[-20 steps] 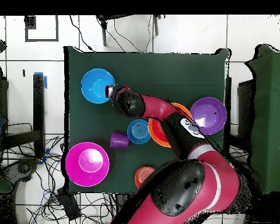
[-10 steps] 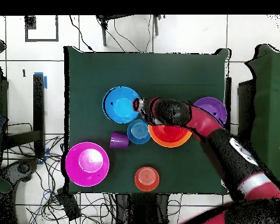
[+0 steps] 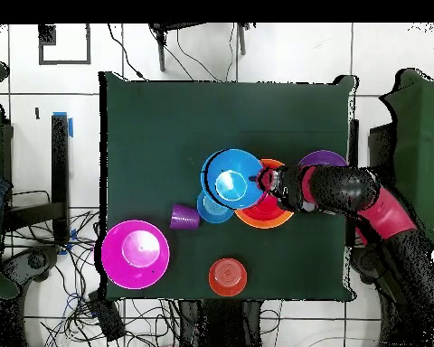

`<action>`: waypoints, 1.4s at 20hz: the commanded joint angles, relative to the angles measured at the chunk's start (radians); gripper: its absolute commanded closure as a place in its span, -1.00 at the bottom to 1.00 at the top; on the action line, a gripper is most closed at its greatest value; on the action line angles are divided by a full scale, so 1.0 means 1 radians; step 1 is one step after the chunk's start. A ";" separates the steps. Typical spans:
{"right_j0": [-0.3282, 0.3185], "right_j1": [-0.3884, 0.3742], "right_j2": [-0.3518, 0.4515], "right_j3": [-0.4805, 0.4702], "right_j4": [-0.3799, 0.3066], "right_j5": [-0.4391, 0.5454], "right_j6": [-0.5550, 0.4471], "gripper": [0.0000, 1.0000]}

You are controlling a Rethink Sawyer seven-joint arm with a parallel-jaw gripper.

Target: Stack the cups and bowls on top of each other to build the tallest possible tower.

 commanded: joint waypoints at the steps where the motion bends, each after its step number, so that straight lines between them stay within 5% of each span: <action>1: 0.045 0.020 0.144 -0.005 -0.090 0.140 -0.373 1.00; 8: 0.032 0.082 0.140 -0.007 -0.229 0.083 -0.429 1.00; 18: -0.098 0.158 0.214 -0.003 -0.465 0.094 -0.808 1.00; 28: -0.162 0.129 0.224 -0.045 -0.468 0.176 -1.002 1.00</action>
